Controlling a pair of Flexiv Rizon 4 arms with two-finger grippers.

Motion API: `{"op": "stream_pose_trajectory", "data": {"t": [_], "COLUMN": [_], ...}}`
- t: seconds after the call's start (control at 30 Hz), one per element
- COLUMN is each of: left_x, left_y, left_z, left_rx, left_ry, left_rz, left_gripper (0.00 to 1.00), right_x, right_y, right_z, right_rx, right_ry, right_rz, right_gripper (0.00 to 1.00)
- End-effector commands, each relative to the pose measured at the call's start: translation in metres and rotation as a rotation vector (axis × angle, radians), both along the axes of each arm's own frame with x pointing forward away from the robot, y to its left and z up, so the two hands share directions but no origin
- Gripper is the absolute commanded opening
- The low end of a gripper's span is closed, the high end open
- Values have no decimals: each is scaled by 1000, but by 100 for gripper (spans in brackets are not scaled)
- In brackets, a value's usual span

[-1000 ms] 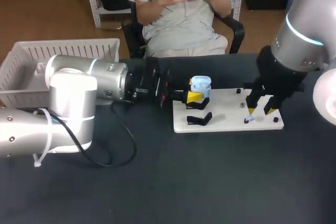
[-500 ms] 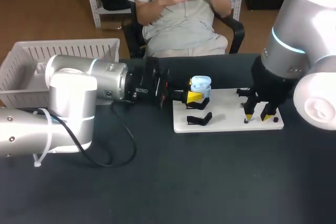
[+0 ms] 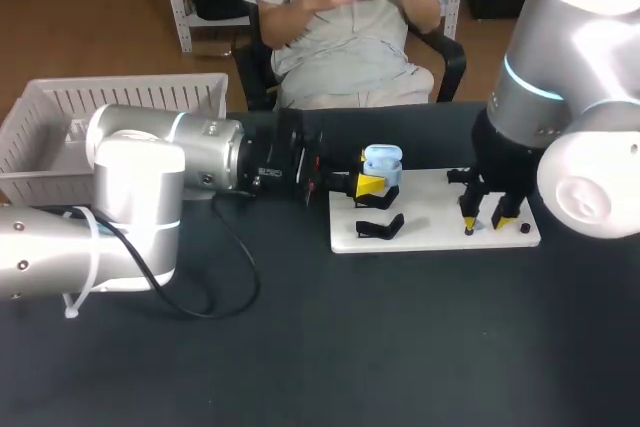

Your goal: Pick up each earbud case from the left stands, insert the matching earbuds, close the lid, and place the case in the box.

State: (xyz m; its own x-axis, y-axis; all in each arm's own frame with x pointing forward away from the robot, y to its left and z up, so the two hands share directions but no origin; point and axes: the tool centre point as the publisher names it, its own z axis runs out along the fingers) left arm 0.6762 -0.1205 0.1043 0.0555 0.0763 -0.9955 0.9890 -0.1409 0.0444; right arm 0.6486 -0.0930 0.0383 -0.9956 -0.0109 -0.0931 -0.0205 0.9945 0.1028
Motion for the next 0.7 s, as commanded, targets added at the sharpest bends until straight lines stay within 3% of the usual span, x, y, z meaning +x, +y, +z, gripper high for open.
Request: {"op": "stream_pose_trajectory", "data": {"t": [0.03,0.7], "left_x": [0,0], "left_y": [0,0], "left_z": [0,0], "left_rx": [1,1], "left_ry": [-1,-1], "left_rz": [3,3], "left_gripper": [0,0], "right_x": [3,5], "right_y": [1,1], "right_z": [-2,-8], "right_rx": [-3,-13], "right_ry": [8,27], "right_rz": [0,-9], "right_gripper": [36,28]}}
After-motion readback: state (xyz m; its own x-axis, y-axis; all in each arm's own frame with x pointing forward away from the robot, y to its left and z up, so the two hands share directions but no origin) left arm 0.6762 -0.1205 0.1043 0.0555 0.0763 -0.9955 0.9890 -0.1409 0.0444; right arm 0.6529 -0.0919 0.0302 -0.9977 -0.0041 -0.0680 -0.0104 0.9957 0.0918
